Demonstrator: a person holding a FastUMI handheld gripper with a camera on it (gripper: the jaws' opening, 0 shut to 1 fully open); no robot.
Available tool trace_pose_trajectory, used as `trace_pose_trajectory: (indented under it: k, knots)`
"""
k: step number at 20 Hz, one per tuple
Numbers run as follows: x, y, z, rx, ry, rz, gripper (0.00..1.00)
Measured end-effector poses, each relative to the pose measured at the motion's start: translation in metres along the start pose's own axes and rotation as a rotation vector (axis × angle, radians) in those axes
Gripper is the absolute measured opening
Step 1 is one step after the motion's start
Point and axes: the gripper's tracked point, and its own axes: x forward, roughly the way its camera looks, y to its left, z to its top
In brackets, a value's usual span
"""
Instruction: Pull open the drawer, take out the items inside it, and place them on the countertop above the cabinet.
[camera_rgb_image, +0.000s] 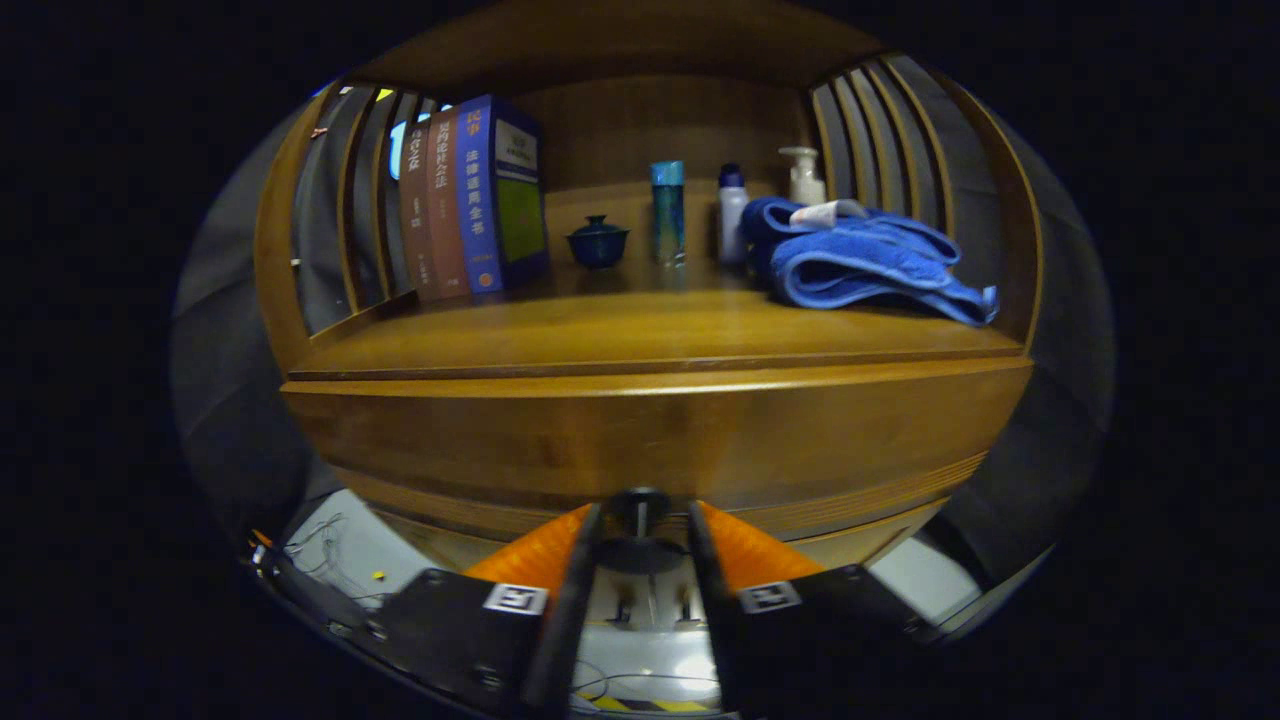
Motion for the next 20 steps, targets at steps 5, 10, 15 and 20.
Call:
trace_pose_trajectory:
  k: [5, 10, 15, 20]
  knots:
    - [0.001, -0.001, -0.005, -0.017, 0.030, -0.008, 0.35]
    - [-0.004, -0.001, -0.008, -0.007, 0.040, -0.010, 0.35]
    - [-0.028, -0.002, -0.019, -0.032, 0.057, -0.004, 0.35]
    - [-0.059, -0.002, -0.034, -0.036, 0.078, -0.006, 0.35]
